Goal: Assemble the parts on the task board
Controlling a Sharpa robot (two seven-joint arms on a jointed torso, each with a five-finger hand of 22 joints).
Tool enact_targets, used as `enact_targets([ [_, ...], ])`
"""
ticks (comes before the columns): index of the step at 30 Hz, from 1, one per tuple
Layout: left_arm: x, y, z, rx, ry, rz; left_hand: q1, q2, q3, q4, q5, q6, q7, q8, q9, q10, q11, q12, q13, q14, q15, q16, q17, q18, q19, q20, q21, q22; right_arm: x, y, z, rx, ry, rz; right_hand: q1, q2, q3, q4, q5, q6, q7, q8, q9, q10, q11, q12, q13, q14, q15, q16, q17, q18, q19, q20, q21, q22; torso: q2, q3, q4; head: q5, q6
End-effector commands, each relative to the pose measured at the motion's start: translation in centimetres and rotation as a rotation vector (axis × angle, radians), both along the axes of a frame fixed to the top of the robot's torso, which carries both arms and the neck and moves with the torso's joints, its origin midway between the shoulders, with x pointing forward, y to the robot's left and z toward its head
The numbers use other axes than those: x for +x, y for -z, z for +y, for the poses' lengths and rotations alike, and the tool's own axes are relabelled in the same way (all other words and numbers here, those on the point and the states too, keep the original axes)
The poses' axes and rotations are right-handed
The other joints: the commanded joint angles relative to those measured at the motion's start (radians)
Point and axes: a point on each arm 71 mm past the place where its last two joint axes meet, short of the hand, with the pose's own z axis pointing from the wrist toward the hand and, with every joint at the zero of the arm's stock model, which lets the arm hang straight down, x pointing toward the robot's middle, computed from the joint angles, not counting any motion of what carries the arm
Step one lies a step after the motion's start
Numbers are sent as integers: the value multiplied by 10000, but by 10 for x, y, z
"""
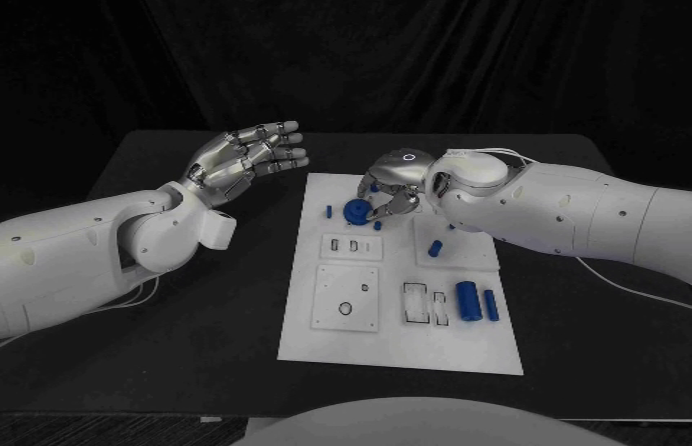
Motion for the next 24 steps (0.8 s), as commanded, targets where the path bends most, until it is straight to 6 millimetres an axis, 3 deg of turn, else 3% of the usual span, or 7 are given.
enact_targets([
  [1,-1,-1,-2,-188,116,-60,11,-113,49,2,32,-102,420,-57,1,-56,10,28,4,-68,-4,60,-1,-55,-69,2,-49,-14,0,1,1,-41,31,-32,-71,-28,-21,87,-86,-24,14,-52,-20,1059,69,26,2632,1059,71,26,2629,-160,1043,40,27,2635,8,5,-10,3,4],
  [7,0,-1,-2,-190,131,-57,11,-113,49,2,32,-102,420,-57,1,-56,10,28,4,-68,-4,60,-1,-55,-69,2,-49,-14,0,1,4,19,-16,-97,-2,33,20,140,101,15,-25,-31,-31,1059,43,26,2632,1059,57,26,2629,-160,1043,36,27,2635,2,7,-20,2,-18],
  [14,0,-1,-2,-190,146,-46,13,-112,67,-4,38,-104,420,-58,2,-60,14,29,4,-72,-4,63,-1,-55,-79,2,-55,-17,0,3,5,12,-40,-61,126,107,70,127,638,122,-41,5,-41,1059,22,26,2632,1059,36,26,2629,-160,1043,13,27,2635,-4,-1,-21,9,-27],
  [24,-1,-1,-2,-189,158,-36,13,-112,67,-4,38,-104,420,-58,2,-60,14,29,4,-72,-4,63,-1,-55,-79,2,-55,-17,0,6,7,33,-70,-50,158,146,92,99,924,184,-39,22,-40,1059,21,26,2632,1059,31,26,2629,-160,1043,8,27,2635,1,-1,-27,21,-37],
])
